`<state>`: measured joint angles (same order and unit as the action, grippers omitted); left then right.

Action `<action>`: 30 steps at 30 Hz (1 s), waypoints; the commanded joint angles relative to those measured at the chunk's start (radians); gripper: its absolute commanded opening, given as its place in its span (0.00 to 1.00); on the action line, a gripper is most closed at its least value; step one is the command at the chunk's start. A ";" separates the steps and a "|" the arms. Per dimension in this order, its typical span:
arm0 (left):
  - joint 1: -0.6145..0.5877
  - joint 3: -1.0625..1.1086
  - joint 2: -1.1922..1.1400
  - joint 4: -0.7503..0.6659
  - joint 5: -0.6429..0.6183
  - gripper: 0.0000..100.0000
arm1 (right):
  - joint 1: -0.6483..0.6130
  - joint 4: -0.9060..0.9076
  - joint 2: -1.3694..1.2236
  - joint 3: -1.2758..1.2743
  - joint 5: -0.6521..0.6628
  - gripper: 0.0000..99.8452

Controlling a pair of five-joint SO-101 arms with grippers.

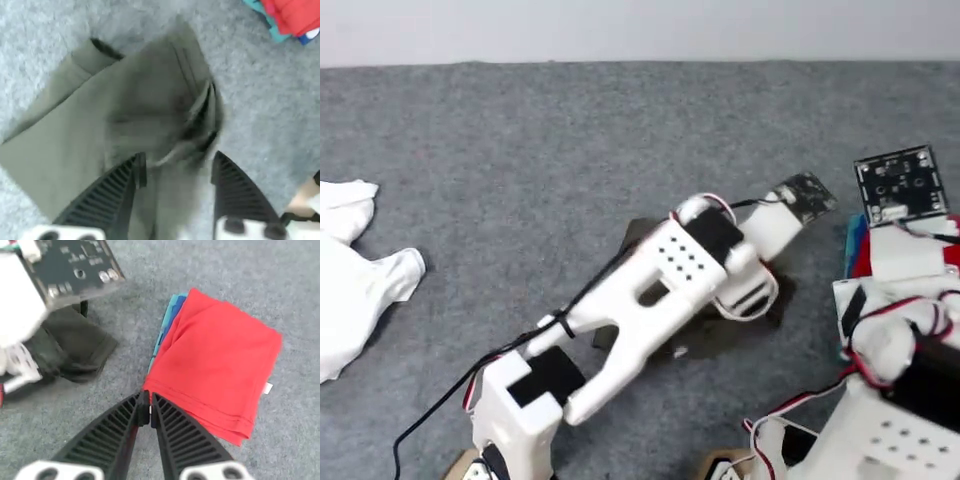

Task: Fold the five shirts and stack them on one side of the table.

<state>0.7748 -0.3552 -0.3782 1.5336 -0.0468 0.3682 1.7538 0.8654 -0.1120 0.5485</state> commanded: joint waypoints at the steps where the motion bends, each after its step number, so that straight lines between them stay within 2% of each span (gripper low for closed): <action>1: -0.092 -0.082 0.017 0.043 -0.003 0.20 | 0.012 0.036 0.030 0.003 -0.002 0.01; 7: -0.216 -0.153 0.005 0.087 0.014 0.02 | 0.013 0.036 0.033 0.003 -0.002 0.01; 12: -0.209 -0.061 -0.040 0.092 0.094 0.01 | 0.013 0.036 0.035 0.003 -0.002 0.01; 19: -0.087 -0.024 -0.160 0.092 0.100 0.01 | 0.013 0.036 0.035 0.003 -0.002 0.01; 26: 0.121 -0.025 -0.166 0.183 0.150 0.01 | 0.013 0.036 0.036 0.003 -0.002 0.01; 30: 0.192 -0.025 -0.164 0.221 0.155 0.01 | 0.013 0.036 0.036 0.003 -0.002 0.01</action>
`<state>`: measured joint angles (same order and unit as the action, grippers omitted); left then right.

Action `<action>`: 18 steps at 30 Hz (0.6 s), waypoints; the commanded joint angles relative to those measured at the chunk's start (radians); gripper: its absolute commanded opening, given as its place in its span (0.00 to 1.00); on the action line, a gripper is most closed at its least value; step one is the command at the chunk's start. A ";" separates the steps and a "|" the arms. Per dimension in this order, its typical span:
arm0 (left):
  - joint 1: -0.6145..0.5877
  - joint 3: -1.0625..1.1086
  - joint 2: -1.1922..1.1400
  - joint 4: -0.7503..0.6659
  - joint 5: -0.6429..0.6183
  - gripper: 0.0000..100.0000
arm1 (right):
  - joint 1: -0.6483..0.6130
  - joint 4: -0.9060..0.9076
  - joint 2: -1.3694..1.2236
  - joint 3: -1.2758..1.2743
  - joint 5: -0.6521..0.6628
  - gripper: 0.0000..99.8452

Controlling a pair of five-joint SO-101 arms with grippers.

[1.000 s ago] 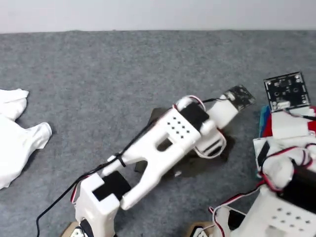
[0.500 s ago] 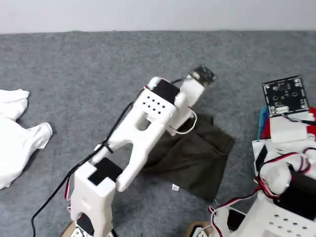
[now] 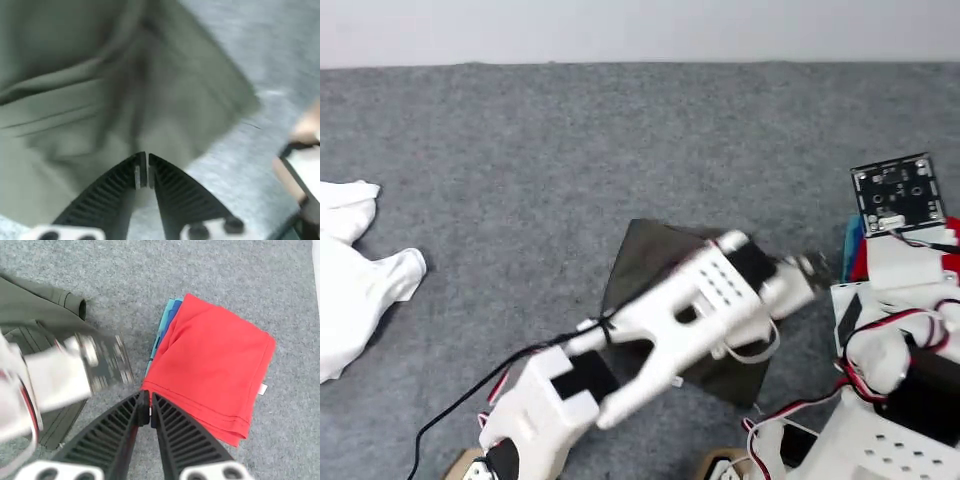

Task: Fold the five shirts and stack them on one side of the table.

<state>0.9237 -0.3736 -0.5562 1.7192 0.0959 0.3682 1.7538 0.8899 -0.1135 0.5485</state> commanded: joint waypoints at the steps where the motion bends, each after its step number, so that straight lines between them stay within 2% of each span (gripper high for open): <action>1: 0.051 -0.007 0.020 0.035 0.012 0.01 | 0.013 0.036 0.012 0.005 -0.002 0.01; 6: 0.006 -0.041 0.117 0.029 0.014 0.01 | 0.013 0.036 0.012 0.005 -0.002 0.01; 13: -0.230 -0.093 0.121 -0.040 0.014 0.02 | 0.013 0.033 0.005 0.005 -0.002 0.01; 18: -0.307 -0.128 0.060 -0.043 0.026 0.18 | 0.013 0.033 0.002 0.005 -0.002 0.01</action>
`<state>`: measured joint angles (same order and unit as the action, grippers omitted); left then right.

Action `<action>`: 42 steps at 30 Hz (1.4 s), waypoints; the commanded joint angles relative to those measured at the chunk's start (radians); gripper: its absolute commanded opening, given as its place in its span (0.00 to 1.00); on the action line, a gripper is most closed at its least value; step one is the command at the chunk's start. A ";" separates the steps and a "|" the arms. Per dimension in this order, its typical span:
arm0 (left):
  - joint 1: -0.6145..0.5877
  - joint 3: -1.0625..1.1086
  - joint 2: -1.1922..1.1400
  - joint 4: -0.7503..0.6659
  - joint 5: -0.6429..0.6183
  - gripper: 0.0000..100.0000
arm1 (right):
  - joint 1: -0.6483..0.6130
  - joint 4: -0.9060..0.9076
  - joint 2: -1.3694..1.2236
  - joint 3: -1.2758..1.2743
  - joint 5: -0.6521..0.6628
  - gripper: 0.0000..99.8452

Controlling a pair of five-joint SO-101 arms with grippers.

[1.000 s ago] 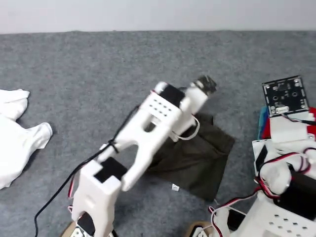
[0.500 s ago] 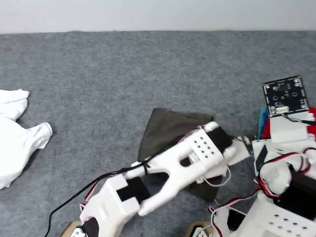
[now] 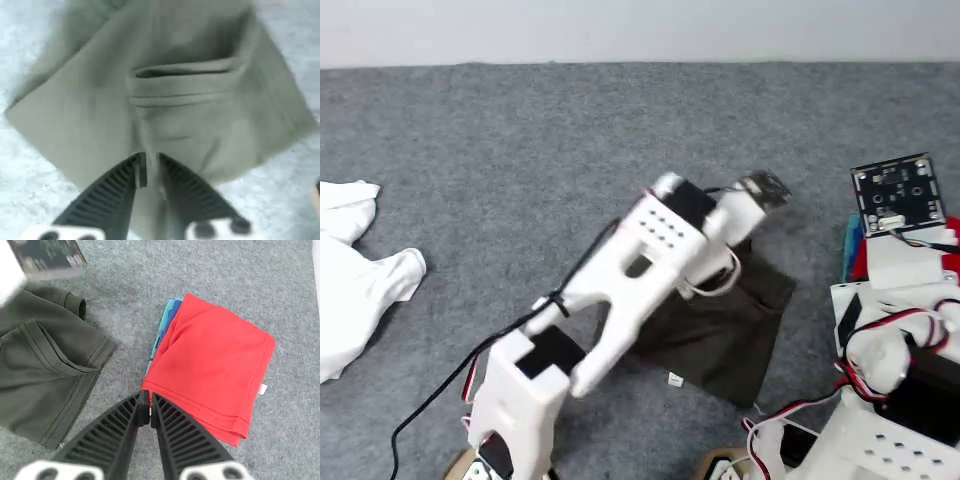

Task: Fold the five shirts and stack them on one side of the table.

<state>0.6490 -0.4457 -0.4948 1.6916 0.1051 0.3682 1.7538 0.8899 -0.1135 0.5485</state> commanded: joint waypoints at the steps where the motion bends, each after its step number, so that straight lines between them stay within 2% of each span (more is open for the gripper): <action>1: -0.040 -0.071 -0.012 -0.017 0.017 0.21 | 0.013 0.033 0.002 0.005 -0.002 0.01; 13: -0.025 -0.286 -0.244 -0.012 0.018 0.22 | 0.013 0.033 0.002 0.005 -0.002 0.01; 19: 0.008 -0.363 -0.308 0.018 0.018 0.07 | 0.013 0.033 0.001 0.005 -0.002 0.01; 23: 0.052 -0.366 -0.302 0.058 0.060 0.02 | 0.013 0.030 0.001 0.005 -0.002 0.01; 29: 0.083 -0.372 -0.299 0.063 0.064 0.01 | 0.013 0.027 0.001 0.005 -0.002 0.01; 35: 0.160 -0.303 -0.173 0.064 0.063 0.01 | 0.013 0.027 0.001 0.005 -0.002 0.01; 42: 0.292 -0.074 0.041 0.063 0.061 0.01 | 0.013 0.025 0.001 0.005 -0.002 0.01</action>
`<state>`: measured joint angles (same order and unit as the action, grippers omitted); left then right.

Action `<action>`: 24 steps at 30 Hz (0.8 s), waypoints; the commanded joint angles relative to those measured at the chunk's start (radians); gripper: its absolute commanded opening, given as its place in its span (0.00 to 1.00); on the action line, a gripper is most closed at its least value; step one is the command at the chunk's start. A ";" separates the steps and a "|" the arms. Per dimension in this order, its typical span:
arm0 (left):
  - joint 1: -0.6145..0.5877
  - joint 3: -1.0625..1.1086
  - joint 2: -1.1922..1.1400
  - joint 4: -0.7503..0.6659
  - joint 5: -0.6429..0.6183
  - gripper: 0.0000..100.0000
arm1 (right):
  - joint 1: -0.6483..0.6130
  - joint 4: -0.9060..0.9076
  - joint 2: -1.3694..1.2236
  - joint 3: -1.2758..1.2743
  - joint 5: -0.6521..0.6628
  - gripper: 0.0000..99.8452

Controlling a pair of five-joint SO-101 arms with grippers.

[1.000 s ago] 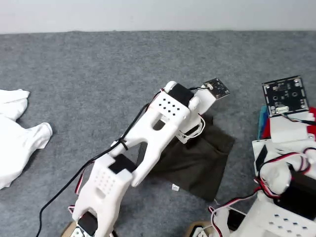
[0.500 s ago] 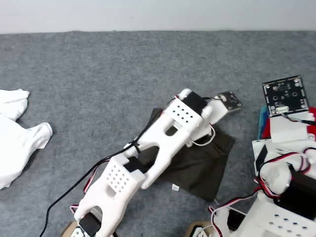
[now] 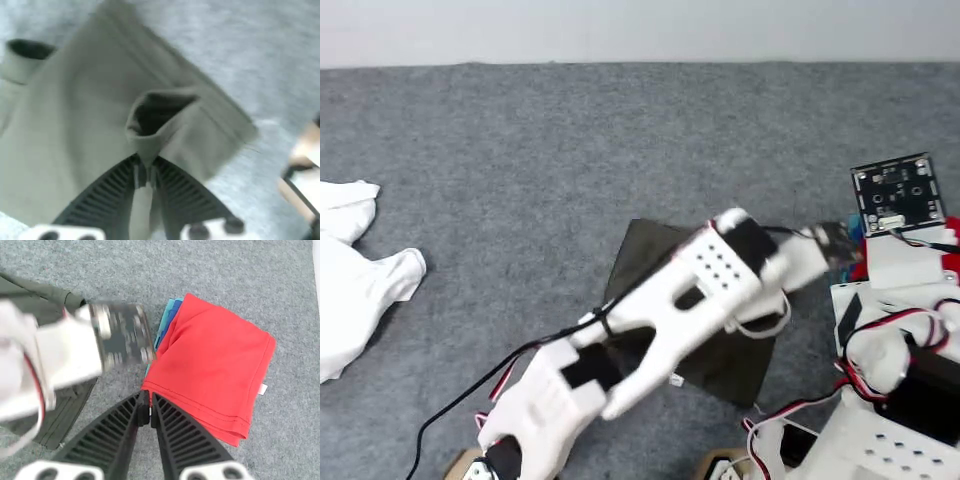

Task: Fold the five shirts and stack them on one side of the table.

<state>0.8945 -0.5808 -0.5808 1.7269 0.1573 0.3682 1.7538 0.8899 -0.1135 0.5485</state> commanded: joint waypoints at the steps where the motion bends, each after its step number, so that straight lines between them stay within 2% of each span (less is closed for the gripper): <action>1: 0.061 0.094 0.149 0.028 0.009 0.01 | 0.013 0.025 0.001 0.005 -0.002 0.01; 5: 0.106 0.228 0.204 0.028 0.009 0.02 | 0.013 0.025 0.001 0.005 -0.002 0.01; 11: 0.097 0.282 0.230 0.026 -0.080 0.21 | 0.013 0.025 0.001 0.005 -0.002 0.01; 15: 0.066 0.282 0.275 0.026 -0.081 0.21 | 0.012 0.025 0.001 0.003 -0.002 0.01; 20: -0.069 0.289 0.358 0.028 -0.084 0.21 | 0.007 0.025 -0.001 -0.068 -0.003 0.01; 24: -0.265 0.289 0.451 0.028 -0.072 0.12 | 0.007 0.025 -0.001 -0.210 -0.006 0.01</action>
<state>0.7641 -0.2862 -0.2386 1.7269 0.0852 0.3682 1.7538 0.8945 -0.2578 0.5485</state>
